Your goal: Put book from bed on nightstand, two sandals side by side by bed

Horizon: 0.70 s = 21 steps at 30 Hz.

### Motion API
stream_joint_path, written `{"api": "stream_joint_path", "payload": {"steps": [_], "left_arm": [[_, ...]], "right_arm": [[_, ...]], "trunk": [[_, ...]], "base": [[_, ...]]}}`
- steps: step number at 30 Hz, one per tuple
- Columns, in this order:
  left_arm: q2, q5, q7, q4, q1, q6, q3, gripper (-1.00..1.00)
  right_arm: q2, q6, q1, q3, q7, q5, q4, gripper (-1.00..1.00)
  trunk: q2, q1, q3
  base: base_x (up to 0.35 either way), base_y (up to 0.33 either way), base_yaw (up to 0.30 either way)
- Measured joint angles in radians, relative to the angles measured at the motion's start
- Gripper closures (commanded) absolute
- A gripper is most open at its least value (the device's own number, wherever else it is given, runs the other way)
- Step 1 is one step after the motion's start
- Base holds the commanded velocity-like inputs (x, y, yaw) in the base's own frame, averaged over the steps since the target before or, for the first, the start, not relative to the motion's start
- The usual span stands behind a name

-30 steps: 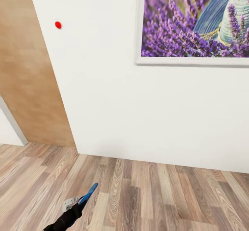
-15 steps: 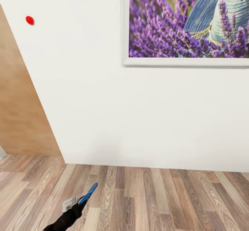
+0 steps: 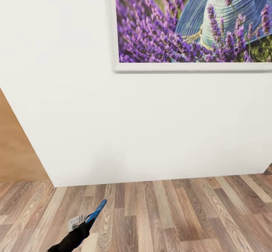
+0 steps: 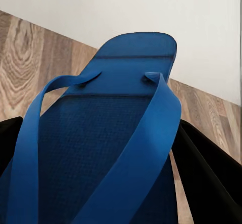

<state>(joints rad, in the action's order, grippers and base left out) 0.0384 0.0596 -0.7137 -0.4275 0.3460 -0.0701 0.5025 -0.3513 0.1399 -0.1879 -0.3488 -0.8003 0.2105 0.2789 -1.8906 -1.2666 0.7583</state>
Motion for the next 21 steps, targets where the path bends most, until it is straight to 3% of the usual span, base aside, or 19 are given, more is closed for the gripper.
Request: {"api": "stream_joint_path", "payload": {"steps": [21], "left_arm": [[0.000, -0.002, -0.004, -0.002, 0.000, -0.001, 0.001, 1.00]], "right_arm": [[0.000, 0.000, 0.000, -0.001, 0.001, 0.000, -0.001, -1.00]], "trunk": [[0.000, 0.000, 0.000]], "base": [[0.000, 0.000, -0.259]]}}
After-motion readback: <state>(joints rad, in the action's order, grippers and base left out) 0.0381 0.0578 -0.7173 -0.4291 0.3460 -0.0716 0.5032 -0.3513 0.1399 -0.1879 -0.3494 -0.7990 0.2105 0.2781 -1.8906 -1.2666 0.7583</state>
